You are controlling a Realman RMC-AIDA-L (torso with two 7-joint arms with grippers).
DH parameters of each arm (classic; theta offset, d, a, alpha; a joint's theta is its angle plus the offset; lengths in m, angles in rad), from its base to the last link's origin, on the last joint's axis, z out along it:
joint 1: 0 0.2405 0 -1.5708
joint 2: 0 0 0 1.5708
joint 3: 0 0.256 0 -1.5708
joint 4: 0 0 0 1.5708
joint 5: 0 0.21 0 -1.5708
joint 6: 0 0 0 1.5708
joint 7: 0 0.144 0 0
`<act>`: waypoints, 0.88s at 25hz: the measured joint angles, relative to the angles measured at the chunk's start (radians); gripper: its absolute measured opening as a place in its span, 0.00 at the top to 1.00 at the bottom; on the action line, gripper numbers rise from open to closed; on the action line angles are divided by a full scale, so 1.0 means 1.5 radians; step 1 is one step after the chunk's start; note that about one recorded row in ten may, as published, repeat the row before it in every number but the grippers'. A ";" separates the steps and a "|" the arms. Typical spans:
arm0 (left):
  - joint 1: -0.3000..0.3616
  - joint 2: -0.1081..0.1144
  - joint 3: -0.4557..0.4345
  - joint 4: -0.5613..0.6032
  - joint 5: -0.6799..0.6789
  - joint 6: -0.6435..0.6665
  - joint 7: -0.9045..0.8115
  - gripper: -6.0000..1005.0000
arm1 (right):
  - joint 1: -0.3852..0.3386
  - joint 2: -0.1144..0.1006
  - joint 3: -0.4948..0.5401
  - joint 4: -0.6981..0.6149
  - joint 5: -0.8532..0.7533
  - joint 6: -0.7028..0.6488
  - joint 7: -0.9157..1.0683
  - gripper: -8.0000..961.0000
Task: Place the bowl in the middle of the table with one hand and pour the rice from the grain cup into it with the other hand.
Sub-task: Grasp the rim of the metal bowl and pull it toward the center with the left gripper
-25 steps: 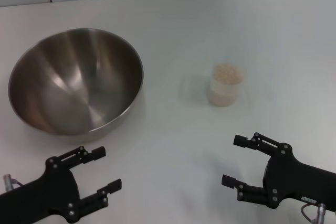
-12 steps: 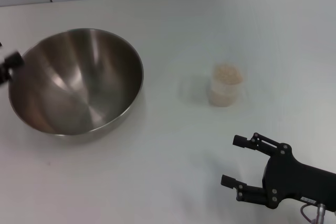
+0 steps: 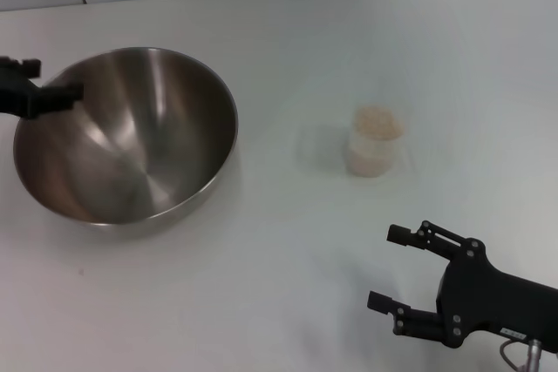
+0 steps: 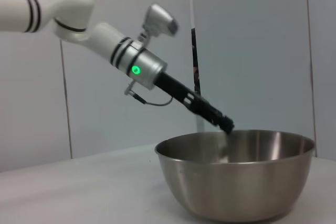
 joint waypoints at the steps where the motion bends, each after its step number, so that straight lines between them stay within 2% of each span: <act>1: -0.084 0.000 -0.002 -0.057 0.149 -0.001 -0.054 0.29 | -0.001 0.000 0.000 0.000 0.000 0.000 0.000 0.15; 2: -0.106 -0.001 -0.003 -0.079 0.190 -0.005 -0.063 0.29 | -0.002 0.000 0.000 0.000 0.000 0.000 0.000 0.15; 5: -0.130 -0.003 -0.001 -0.105 0.231 -0.013 -0.067 0.30 | -0.002 0.000 0.000 0.002 0.000 0.003 0.000 0.15; 21: -0.131 -0.002 0.005 -0.113 0.244 -0.023 -0.070 0.35 | 0.001 0.000 0.000 -0.001 0.000 0.006 0.013 0.16; 22: -0.135 -0.001 0.006 -0.118 0.245 -0.022 -0.071 0.41 | 0.001 0.000 0.000 -0.001 0.000 0.006 0.014 0.16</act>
